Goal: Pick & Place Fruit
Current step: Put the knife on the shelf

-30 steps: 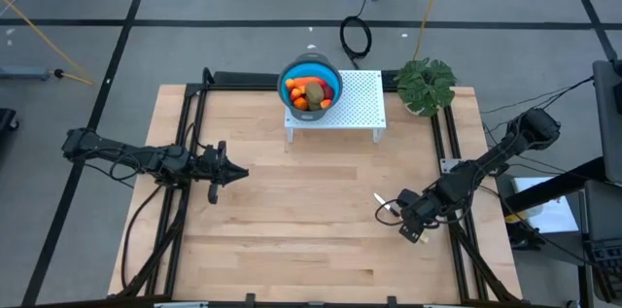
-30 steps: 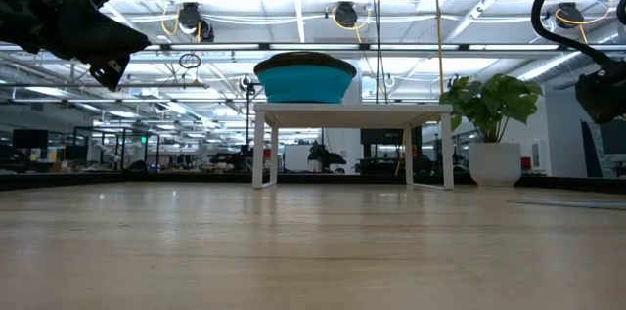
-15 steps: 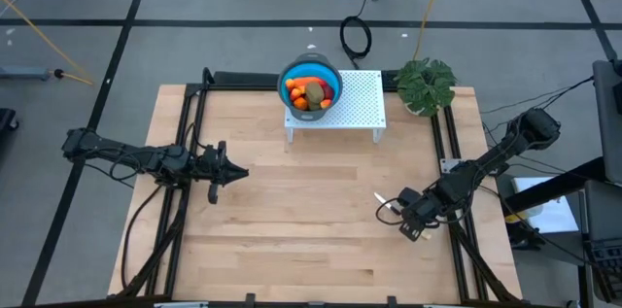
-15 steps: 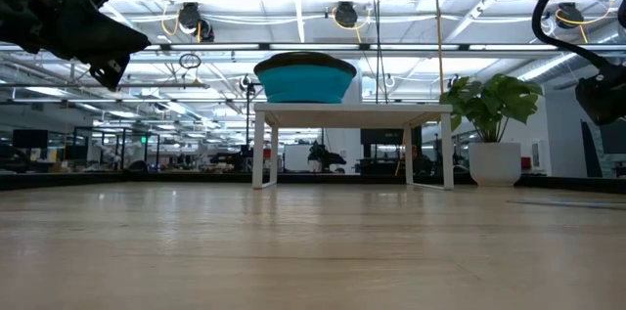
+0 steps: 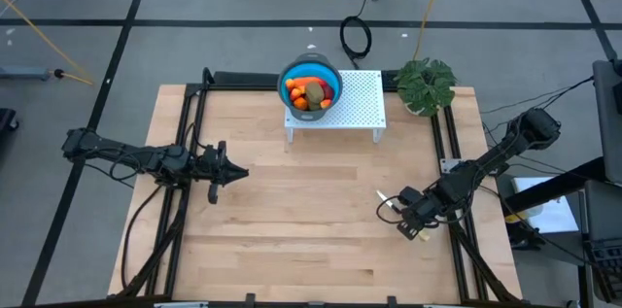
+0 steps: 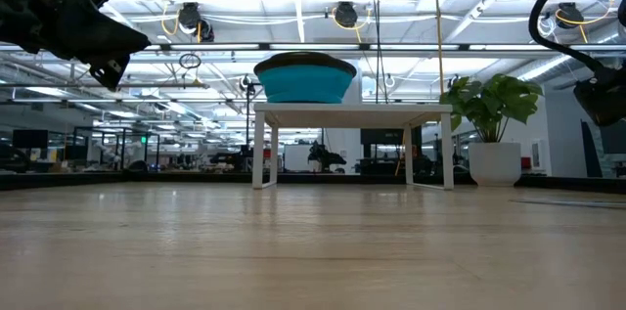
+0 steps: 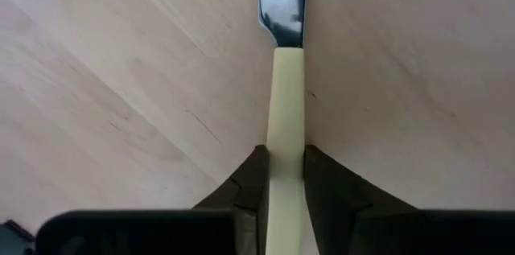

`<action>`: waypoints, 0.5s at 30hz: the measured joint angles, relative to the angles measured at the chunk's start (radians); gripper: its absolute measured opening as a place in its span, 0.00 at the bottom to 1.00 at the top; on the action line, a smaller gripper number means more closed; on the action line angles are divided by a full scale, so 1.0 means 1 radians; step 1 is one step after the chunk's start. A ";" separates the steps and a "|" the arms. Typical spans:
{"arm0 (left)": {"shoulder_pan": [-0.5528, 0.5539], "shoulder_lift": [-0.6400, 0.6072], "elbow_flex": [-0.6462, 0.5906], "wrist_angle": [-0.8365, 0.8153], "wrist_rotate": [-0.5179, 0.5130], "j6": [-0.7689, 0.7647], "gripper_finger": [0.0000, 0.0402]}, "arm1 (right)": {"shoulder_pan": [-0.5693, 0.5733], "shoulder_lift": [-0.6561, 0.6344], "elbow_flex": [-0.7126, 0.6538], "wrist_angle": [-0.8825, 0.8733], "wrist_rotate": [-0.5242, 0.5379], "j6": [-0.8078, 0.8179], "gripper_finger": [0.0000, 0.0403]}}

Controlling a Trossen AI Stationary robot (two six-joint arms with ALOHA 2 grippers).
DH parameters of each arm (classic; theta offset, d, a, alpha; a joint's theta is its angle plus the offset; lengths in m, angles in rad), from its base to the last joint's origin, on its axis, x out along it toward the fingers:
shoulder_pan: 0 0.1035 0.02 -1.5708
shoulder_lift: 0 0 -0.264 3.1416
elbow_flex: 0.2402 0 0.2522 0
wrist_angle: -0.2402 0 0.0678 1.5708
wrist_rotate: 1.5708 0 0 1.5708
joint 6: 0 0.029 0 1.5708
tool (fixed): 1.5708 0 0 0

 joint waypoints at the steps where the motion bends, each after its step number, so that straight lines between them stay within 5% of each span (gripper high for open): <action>1: 0.000 0.000 0.000 0.000 0.000 0.000 0.05 | 0.000 -0.004 0.000 0.007 0.000 0.002 0.13; 15: 0.000 0.000 0.000 -0.001 0.000 0.000 0.05 | -0.002 -0.102 -0.002 0.068 0.090 0.053 0.13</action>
